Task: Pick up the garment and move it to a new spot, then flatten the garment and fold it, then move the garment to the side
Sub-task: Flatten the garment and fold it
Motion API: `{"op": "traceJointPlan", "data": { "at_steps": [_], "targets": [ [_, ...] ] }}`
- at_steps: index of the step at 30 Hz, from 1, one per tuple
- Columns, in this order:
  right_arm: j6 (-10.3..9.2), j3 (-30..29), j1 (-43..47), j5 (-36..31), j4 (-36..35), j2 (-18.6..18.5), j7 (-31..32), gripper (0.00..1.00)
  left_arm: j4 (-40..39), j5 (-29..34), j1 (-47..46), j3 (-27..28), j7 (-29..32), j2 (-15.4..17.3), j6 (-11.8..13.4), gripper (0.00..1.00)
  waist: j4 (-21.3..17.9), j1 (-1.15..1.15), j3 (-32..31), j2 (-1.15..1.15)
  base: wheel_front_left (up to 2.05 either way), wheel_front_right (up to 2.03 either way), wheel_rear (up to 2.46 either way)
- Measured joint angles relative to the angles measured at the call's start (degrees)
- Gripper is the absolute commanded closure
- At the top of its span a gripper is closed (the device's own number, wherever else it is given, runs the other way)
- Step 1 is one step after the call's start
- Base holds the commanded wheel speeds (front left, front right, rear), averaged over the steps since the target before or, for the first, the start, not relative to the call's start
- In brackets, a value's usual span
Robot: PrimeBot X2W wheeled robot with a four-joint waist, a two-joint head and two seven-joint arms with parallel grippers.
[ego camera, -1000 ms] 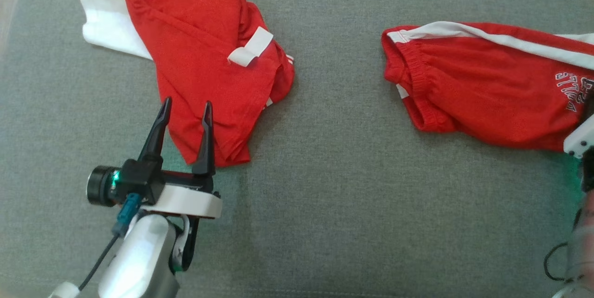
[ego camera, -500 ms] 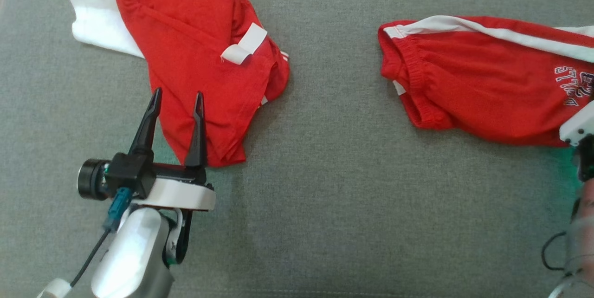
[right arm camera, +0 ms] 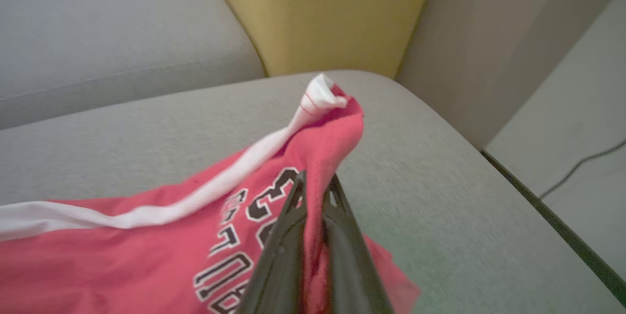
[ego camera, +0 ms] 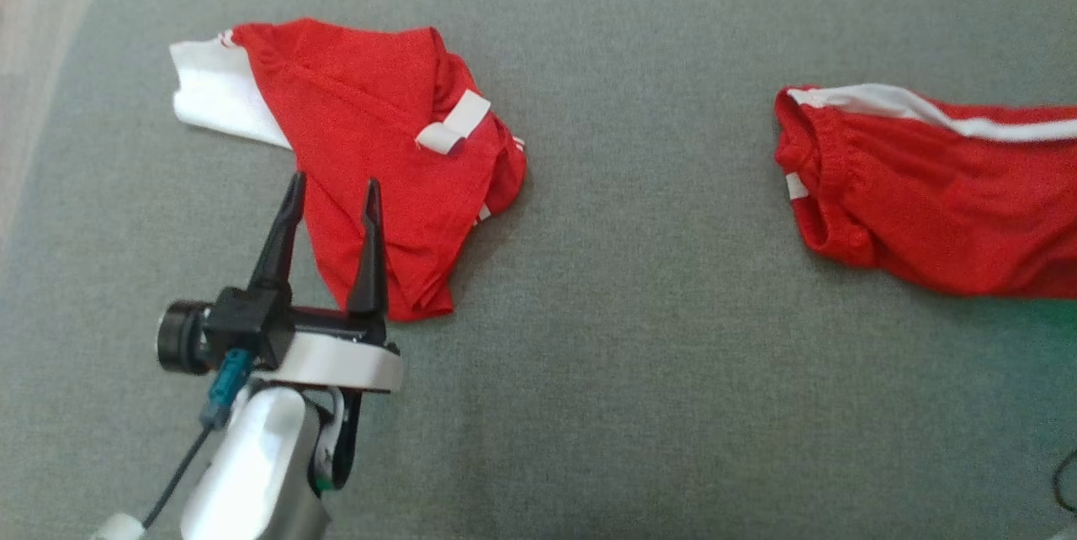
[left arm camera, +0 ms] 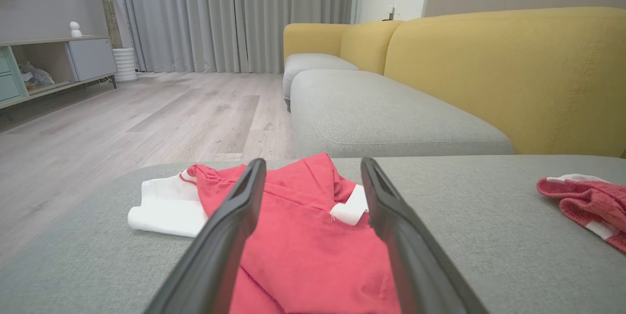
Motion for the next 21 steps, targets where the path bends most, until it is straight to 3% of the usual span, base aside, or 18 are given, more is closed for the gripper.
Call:
{"op": "traceJointPlan", "data": {
  "at_steps": [12,21],
  "targets": [
    [0.00,14.33,4.52,5.34,-4.52,6.03,-1.05,1.00,0.64,0.62,4.00,-0.52,0.00,-0.52,-0.55,0.00,1.15,-0.01,-6.80,0.00,0.00,0.00,0.00],
    [0.00,23.97,7.05,10.09,-4.91,7.75,-0.99,1.00,0.62,1.11,4.19,-2.20,0.00,-1.24,-1.05,0.00,3.58,0.00,-6.93,0.00,0.00,0.00,0.00]
  ]
}}
